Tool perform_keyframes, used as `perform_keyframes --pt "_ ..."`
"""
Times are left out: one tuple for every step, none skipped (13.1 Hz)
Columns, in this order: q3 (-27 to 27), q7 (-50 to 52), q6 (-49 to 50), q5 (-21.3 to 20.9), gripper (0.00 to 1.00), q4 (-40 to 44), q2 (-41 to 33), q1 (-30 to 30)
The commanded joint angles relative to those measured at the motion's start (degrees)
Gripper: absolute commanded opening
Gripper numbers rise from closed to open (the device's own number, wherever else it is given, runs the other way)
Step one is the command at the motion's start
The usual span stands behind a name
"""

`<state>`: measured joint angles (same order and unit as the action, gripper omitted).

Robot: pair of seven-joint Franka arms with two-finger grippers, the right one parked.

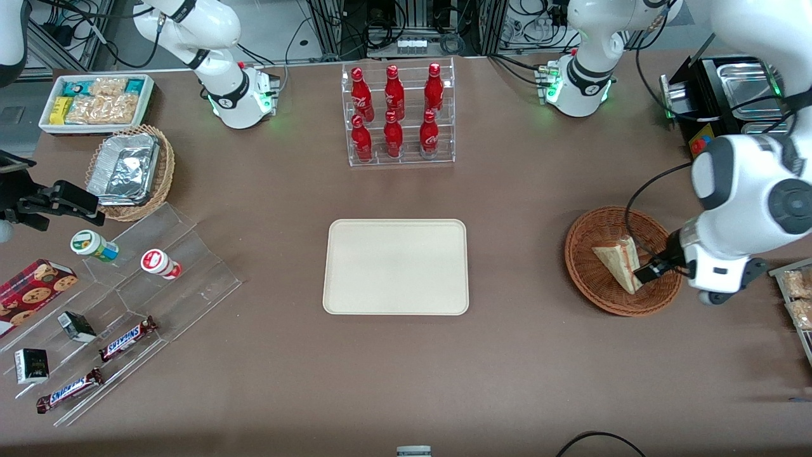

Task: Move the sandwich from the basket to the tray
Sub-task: 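Move the open left gripper down over the sandwich in the basket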

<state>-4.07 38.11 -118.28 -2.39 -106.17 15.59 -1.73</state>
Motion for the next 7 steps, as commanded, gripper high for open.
perform_keyframes --pt "0.20 3.11 -7.73 -1.21 1.00 -7.28 -1.53 0.75" --pt "0.29 3.29 -9.75 -2.43 1.00 -9.22 -1.61 1.54" --pt "0.29 4.51 -10.65 -4.61 1.00 -10.80 -1.61 1.55" --pt "0.29 6.43 -12.22 -6.03 1.00 -12.12 -1.70 1.55" --pt "0.29 7.93 -14.41 -6.48 1.00 -13.70 -1.70 1.64" --pt "0.29 8.30 -16.43 -6.57 1.00 -15.72 -1.88 1.55" --pt "0.29 8.21 -18.20 -6.57 1.00 -17.65 -2.57 1.38"
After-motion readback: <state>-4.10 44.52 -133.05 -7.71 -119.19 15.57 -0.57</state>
